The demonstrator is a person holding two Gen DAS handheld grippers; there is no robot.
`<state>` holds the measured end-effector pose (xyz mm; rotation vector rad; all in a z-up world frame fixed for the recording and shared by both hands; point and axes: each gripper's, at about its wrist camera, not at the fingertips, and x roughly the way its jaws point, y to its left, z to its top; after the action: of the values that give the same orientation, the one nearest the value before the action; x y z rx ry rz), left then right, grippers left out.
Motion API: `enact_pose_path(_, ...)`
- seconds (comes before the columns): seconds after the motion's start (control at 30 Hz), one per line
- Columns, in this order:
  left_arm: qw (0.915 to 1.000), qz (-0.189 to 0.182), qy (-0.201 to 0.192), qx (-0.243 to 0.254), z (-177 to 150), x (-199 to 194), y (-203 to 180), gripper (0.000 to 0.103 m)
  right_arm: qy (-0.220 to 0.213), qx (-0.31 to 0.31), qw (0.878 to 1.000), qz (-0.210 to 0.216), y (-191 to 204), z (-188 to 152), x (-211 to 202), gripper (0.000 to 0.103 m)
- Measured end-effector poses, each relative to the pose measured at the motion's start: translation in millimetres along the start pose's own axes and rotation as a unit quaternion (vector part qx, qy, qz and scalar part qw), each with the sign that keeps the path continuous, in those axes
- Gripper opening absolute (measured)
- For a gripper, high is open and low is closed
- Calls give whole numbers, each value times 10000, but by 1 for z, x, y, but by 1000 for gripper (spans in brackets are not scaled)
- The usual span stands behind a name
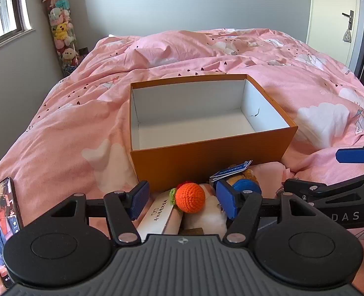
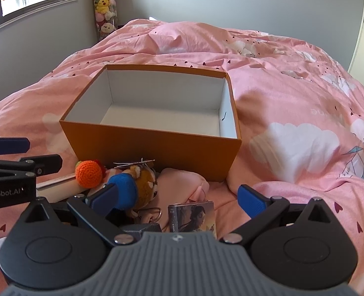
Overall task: Organize objects
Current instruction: 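Move the left tool to the white glasses case and grasp it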
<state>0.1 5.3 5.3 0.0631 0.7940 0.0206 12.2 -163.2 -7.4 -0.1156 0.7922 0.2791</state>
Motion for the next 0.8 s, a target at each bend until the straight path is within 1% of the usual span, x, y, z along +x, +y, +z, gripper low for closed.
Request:
enact_pose_path(0.37,9999,-25,95,29,-1,2,-1,73,24,-15,10000,1,1,0,1,102)
enact_pose_path(0.53,9998,-29,212,48,-1,4,1,70,52,-8,10000,15,2,-1,3,102)
enact_pose_path(0.7,9993,-103,368,-42,1,7,10,63,104,-68,9999,103,4,0,6,101)
enact_pose_path(0.73,9990,-128,421,-77,1,8,13,61,114,-96,9998,132,5,1,7,99)
enact_pose_path(0.77,9987,-150,472,-110,2,10,16,58,122,-123,9997,177,6,1,8,98)
enact_pose_path(0.8,9984,-170,517,-145,2,11,19,54,130,-149,9996,221,7,2,8,92)
